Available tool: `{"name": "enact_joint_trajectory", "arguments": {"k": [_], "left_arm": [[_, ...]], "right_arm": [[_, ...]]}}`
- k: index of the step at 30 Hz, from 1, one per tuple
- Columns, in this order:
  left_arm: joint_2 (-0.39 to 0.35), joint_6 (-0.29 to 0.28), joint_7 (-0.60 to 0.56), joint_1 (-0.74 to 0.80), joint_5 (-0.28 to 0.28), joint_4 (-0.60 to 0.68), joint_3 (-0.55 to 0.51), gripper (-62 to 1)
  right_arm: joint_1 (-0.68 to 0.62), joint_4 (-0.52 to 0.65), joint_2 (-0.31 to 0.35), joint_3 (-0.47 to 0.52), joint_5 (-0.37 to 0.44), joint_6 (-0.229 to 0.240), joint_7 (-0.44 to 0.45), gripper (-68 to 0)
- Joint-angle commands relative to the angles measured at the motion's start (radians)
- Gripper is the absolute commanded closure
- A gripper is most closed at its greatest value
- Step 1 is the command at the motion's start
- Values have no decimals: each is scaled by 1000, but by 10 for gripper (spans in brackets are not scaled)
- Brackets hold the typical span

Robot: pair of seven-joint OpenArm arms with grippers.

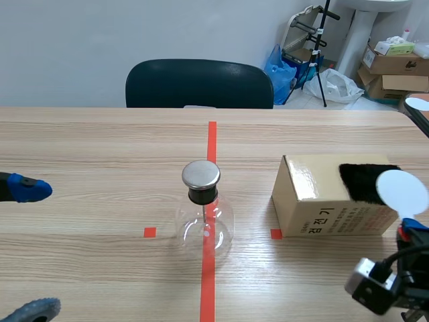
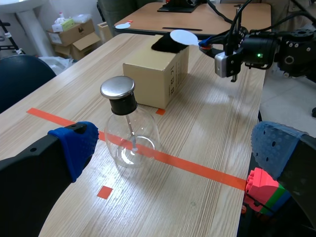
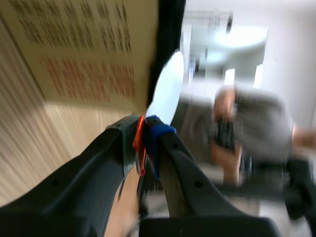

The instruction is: Do the electroscope experiment

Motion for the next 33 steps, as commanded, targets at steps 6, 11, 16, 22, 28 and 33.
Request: {"name": "enact_joint_trajectory", "arguments": {"k": [6,11,16,22,28,33], "left_arm": [[4,-2,-14,-3,-14,5,3,-623],[4,-2,-17,-3,-14,5,3,-623],[4,-2,-17,-3,-14,5,3,-623],[4,-2,-18,-3,-14,5,3,-623],[4,-2,-18,-3,-14,5,3,-623],[4,-2,-18,-3,-14,5,3,-623]], "right_arm": [[-13,40,8,-5,-4,10,-120,-10],[-13,40,6,-11,-14,-5,89,-10],[-26,40,6,-17,-23,24,-9,-10],[-35,40,3,-32,-21,-19,-135,-10],[-24,43,5,-41,-25,-31,44,-10],[-33,43,5,-41,-29,5,-25,-11]]}}
